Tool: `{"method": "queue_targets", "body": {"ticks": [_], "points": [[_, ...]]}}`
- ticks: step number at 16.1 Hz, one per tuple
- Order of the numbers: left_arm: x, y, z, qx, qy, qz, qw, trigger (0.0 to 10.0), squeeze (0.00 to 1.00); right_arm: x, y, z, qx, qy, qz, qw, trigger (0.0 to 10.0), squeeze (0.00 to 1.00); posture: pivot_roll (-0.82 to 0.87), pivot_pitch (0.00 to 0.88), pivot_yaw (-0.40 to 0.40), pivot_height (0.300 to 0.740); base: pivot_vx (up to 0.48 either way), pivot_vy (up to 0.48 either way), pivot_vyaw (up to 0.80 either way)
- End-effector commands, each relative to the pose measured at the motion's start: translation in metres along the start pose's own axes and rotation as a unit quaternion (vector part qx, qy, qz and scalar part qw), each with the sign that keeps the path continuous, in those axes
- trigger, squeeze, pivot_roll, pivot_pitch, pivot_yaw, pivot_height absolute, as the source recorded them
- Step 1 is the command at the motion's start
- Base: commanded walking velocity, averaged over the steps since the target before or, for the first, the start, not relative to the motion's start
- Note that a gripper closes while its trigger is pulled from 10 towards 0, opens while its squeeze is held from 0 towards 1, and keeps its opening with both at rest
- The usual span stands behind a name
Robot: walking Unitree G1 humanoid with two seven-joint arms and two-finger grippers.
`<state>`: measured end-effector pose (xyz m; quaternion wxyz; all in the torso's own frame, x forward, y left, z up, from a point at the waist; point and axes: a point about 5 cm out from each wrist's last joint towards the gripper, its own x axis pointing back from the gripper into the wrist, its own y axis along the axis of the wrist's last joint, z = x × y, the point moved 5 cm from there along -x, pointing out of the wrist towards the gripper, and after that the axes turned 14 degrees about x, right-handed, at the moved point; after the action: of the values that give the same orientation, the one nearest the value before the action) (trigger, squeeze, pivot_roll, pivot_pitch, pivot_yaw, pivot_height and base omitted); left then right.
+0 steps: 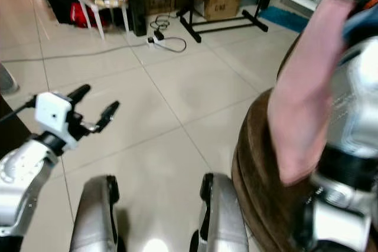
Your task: Move the pillow to the sofa from floor
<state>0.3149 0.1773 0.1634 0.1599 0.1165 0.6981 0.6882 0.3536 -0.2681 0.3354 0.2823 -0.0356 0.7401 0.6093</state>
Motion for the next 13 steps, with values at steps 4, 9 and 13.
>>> {"method": "queue_targets", "body": {"ticks": [4,9,13], "points": [[-0.005,0.002,0.005,-0.009,-0.004,0.004,1.0,10.0,0.0,0.023,-0.029,0.023,-0.002,0.001,0.036,0.999,10.0,0.0,0.01,0.0,-0.002,0.544,0.0,0.0,0.0],[-0.011,-0.006,-0.003,-0.001,-0.016,0.014,1.0,10.0,0.0,0.074,-0.096,0.029,-0.001,-0.017,0.154,0.988,10.0,0.0,0.0,0.0,0.012,0.588,0.0,0.0,0.0],[-0.016,-0.003,0.001,-0.007,-0.006,0.011,1.0,10.0,0.0,0.078,-0.097,0.033,-0.021,-0.02,0.161,0.987,10.0,0.0,0.0,0.0,0.021,0.622,0.0,0.0,0.0]]}}
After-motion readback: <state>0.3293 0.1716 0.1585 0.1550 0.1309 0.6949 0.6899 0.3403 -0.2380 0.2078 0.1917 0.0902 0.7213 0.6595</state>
